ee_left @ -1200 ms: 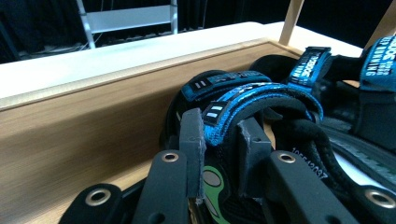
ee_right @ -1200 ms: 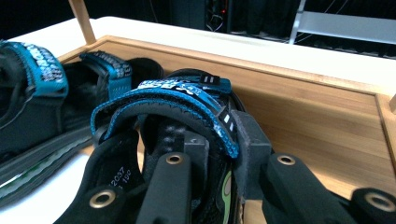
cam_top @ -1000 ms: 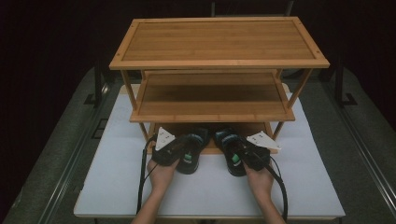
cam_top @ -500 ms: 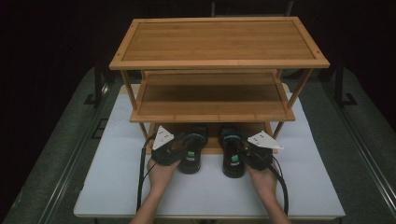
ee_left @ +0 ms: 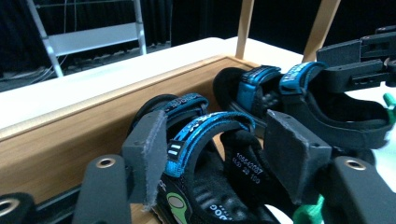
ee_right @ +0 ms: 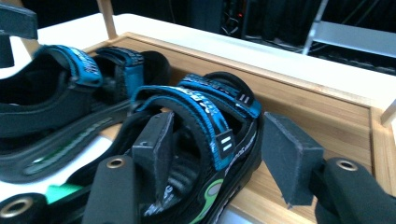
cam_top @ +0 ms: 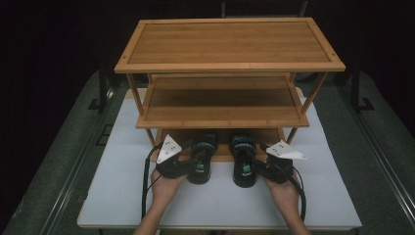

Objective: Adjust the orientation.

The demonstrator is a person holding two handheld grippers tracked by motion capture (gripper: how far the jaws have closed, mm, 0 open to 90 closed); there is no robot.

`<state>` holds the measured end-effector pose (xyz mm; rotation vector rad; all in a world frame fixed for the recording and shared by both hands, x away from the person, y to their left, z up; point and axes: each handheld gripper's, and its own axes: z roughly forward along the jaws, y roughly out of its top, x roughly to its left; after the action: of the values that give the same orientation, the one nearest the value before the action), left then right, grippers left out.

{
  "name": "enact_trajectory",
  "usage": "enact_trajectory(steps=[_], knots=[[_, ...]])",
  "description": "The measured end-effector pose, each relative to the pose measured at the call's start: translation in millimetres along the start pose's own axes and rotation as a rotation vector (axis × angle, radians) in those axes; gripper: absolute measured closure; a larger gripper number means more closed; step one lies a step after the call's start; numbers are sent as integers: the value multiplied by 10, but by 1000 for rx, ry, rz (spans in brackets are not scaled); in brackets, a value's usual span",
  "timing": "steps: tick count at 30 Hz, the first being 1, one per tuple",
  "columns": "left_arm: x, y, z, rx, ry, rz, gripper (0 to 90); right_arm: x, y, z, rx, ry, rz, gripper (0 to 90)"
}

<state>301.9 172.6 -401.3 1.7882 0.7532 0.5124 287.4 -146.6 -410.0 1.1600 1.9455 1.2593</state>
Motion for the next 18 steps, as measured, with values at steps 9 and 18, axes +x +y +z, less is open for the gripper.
enact_trajectory(steps=[9,18], knots=[[1,7,-187,-6,-75,-1,280,-49,-32,-326,-37,121,-20,340],[-42,-42,-313,7,-94,28,219,-45,-156,-450,-20,177,-53,288]])
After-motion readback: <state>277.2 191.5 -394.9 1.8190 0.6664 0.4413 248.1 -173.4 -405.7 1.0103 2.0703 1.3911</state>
